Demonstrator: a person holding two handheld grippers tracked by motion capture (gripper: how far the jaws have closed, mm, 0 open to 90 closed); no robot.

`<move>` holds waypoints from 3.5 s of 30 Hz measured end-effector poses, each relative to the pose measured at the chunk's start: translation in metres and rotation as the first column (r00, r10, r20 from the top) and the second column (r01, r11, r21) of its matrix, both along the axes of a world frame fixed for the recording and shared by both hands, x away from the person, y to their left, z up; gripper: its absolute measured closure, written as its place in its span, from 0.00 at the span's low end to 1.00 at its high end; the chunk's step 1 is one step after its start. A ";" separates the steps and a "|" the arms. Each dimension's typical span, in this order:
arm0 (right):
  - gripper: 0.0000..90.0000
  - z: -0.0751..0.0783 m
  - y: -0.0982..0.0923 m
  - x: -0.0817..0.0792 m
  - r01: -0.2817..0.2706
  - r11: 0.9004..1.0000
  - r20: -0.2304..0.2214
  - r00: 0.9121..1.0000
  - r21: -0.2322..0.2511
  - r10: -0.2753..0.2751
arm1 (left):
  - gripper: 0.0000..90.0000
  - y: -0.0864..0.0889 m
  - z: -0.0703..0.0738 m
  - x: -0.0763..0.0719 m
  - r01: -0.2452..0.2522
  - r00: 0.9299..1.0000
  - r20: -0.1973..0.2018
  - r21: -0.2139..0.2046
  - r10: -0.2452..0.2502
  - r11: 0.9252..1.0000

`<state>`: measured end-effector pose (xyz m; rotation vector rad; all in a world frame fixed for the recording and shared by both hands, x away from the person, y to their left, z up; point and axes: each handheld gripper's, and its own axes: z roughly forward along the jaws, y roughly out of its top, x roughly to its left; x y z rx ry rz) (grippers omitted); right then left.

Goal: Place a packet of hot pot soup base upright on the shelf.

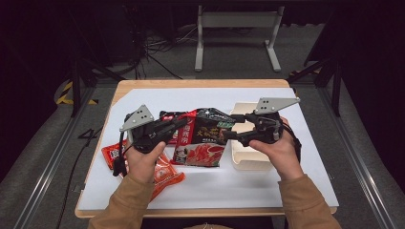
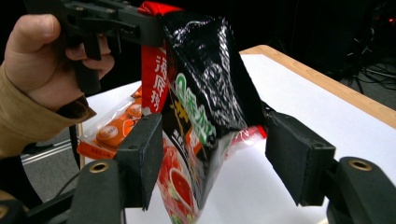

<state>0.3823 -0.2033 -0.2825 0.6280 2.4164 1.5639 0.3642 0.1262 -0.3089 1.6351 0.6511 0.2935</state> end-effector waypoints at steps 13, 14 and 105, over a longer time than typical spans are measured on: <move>0.48 -0.005 0.016 0.014 -0.026 1.000 -0.039 0.999 -0.008 0.026 | 0.96 -0.002 -0.001 0.001 -0.001 1.000 -0.002 0.007 0.001 1.000; 0.49 -0.006 0.018 0.014 -0.029 1.000 -0.042 0.999 -0.010 0.029 | 0.96 -0.002 -0.001 0.001 -0.001 1.000 -0.002 0.008 0.001 1.000; 0.84 0.053 -0.078 0.100 0.154 0.983 0.260 0.958 -0.096 -0.125 | 0.40 0.048 -0.009 0.019 -0.076 0.988 -0.129 0.067 0.084 0.995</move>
